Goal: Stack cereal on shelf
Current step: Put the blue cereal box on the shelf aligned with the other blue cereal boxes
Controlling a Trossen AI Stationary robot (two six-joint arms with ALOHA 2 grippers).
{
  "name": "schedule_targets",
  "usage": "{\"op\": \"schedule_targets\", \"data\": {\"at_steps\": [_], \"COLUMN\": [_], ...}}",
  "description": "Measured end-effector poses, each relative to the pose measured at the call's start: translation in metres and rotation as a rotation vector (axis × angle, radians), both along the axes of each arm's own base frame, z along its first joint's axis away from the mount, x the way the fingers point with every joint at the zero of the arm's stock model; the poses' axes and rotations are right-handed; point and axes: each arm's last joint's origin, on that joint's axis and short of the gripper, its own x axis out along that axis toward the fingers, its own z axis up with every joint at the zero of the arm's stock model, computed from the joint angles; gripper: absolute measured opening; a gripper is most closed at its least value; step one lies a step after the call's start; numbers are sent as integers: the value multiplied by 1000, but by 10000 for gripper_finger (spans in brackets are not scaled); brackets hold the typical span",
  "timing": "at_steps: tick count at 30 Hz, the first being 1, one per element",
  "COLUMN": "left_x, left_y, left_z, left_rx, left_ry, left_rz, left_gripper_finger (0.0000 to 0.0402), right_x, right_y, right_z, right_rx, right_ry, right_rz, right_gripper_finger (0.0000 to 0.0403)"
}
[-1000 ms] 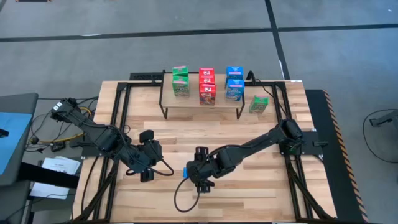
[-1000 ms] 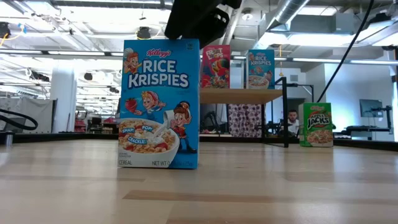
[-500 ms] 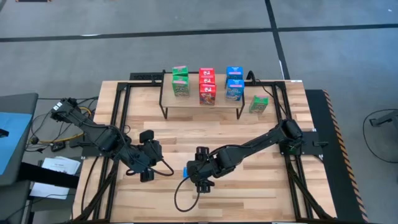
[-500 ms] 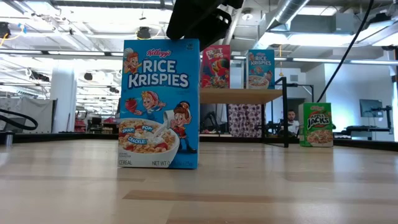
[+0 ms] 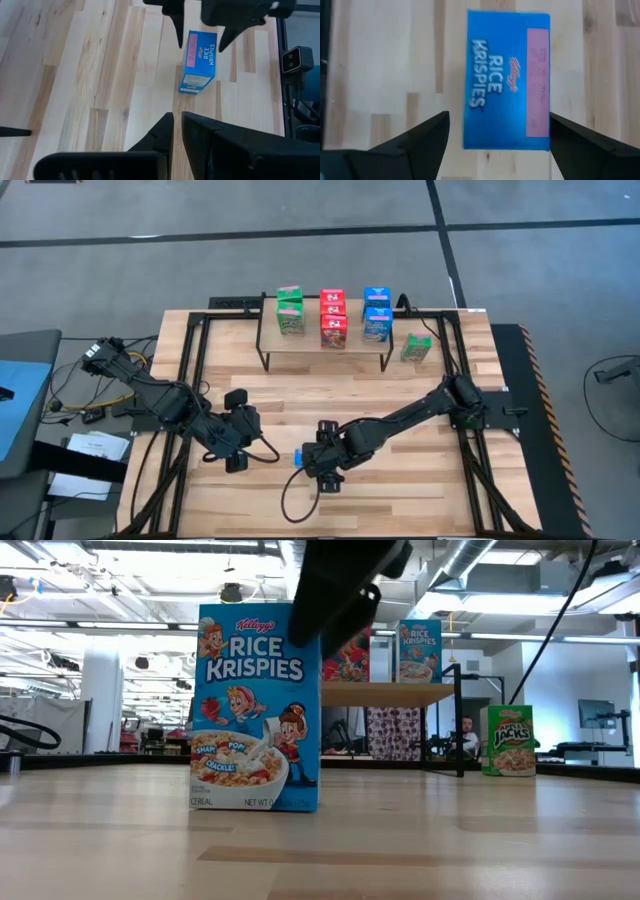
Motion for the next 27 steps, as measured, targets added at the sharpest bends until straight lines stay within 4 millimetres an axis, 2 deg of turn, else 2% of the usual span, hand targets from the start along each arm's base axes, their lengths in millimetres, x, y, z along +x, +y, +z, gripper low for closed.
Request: {"op": "schedule_targets", "data": {"at_steps": [6, 16, 27], "left_x": [0, 0, 0], "left_y": [0, 0, 0], "left_z": [0, 0, 0], "left_rx": [0, 7, 8], "left_ry": [0, -4, -5], "left_rz": [0, 5, 7], "left_gripper_finger": [25, 25, 25], "right_x": [0, 1, 1], "right_y": [0, 1, 1], "right_z": [1, 2, 2], "right_rx": [1, 6, 6], "right_ry": [-4, -18, -18], "right_rz": [0, 0, 1], "right_gripper_finger": [335, 285, 281]}}
